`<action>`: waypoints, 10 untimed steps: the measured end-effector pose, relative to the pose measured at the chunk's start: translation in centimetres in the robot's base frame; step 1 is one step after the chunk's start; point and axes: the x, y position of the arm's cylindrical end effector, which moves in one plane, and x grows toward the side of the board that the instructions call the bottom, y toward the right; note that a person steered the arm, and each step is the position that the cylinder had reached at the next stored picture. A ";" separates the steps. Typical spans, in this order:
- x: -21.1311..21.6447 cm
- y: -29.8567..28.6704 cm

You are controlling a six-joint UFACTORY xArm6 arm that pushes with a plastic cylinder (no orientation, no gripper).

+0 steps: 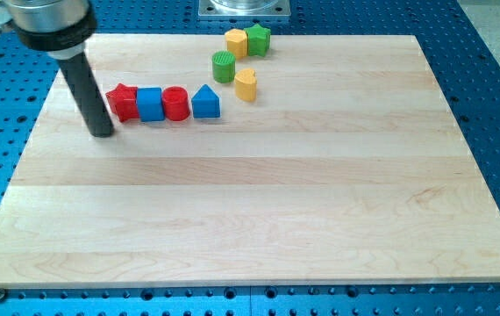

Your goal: Move the red star top to the cube

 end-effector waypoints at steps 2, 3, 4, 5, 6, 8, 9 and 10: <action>-2.2 -1.9; -3.8 0.0; -4.8 -0.2; -4.8 -0.8; -4.8 -1.2; -5.0 -1.3; -6.1 -1.3; -6.7 -1.3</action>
